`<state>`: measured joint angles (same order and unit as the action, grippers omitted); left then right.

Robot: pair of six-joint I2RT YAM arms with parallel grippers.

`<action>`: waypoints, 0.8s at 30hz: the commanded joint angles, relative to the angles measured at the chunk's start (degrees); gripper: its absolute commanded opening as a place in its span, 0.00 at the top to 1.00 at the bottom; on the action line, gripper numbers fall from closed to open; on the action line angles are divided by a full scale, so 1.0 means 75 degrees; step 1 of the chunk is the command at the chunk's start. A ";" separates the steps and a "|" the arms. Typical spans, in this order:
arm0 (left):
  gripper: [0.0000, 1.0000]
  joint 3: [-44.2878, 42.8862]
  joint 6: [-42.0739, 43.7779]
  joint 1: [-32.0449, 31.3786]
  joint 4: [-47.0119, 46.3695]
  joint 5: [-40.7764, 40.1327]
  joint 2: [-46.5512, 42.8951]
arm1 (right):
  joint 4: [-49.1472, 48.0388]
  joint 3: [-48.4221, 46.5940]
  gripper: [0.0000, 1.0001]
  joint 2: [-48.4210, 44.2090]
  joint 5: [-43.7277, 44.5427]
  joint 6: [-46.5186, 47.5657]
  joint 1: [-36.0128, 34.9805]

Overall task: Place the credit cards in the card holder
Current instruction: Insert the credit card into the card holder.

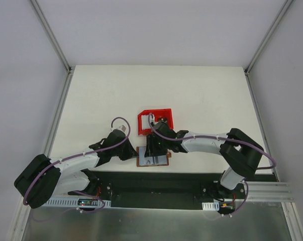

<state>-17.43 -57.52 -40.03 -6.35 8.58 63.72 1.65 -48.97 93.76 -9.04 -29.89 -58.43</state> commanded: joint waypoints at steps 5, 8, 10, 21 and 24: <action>1.00 0.0226 -0.0112 0.0041 -0.0267 -0.0042 -0.0141 | 0.0927 -0.0350 0.50 -0.0090 0.0219 -0.0351 -0.0084; 1.00 0.0250 -0.0124 0.0041 -0.0267 -0.0042 -0.0188 | 0.1011 -0.0350 0.49 -0.0114 0.0280 -0.0304 -0.0095; 1.00 0.0262 -0.0136 0.0041 -0.0278 -0.0042 -0.0153 | 0.0859 -0.0350 0.49 -0.0067 0.0093 -0.0292 -0.0107; 1.00 0.0226 -0.0183 0.0041 -0.0349 -0.0007 -0.0164 | 0.0729 -0.0993 0.51 0.0225 -0.0295 -0.0315 -0.0318; 1.00 0.0261 -0.0229 0.0041 -0.0395 0.0016 -0.0141 | 0.0753 -0.1146 0.51 0.0413 -0.0447 -0.0503 -0.0318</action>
<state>-16.12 -57.98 -40.01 -8.05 8.75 63.20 8.45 -53.65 95.31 -8.64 -31.38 -59.99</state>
